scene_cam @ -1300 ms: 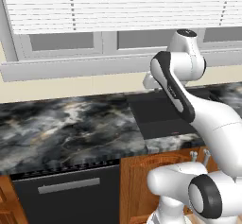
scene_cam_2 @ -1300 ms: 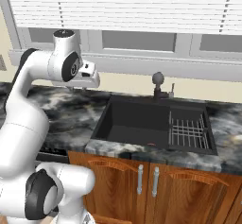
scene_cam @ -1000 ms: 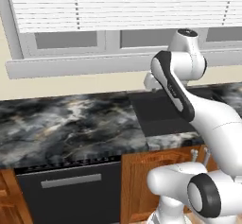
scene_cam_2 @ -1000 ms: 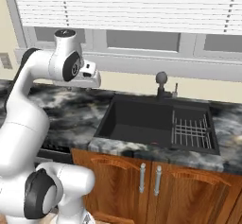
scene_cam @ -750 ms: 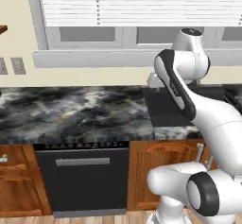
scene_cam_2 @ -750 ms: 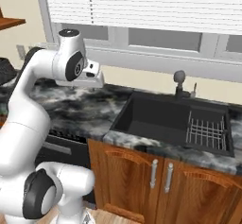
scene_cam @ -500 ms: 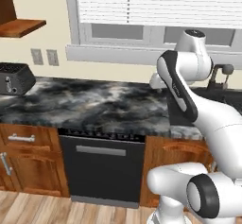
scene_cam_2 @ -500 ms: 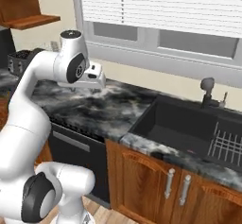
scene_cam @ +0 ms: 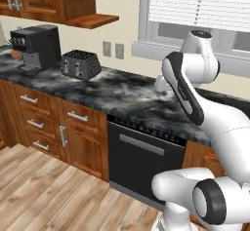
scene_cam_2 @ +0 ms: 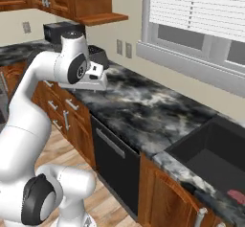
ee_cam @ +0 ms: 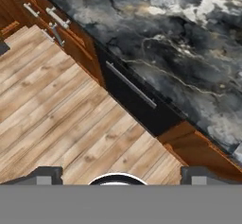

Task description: Open the dishwasher door and pull out the top rack.

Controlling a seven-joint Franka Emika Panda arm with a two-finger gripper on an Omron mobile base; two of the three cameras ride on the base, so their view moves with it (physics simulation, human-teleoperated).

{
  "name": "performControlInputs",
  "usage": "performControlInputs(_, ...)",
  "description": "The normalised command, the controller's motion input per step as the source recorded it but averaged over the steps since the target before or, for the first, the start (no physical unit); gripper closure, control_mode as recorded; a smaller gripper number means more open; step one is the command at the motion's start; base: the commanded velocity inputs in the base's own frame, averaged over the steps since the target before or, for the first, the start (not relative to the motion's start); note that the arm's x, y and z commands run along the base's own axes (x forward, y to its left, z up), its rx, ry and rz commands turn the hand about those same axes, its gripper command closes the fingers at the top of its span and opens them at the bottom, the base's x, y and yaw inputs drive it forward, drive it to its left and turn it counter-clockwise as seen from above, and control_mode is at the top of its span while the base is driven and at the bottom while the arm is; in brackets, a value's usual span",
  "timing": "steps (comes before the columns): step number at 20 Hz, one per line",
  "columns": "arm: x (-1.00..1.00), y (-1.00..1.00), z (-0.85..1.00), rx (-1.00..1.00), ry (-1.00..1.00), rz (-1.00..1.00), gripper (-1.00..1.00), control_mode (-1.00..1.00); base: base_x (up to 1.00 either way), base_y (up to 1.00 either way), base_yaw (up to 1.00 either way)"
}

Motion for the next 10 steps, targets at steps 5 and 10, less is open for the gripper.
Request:
performControlInputs(5, 0.0, 0.0, 0.0, 0.0, 0.0, 0.0, -1.0, 1.0, 0.09, -0.78, 0.42)
performControlInputs(10, 0.0, 0.0, 0.0, 0.0, 0.0, 0.0, -1.0, 1.0, 0.32, -0.81, 0.27)
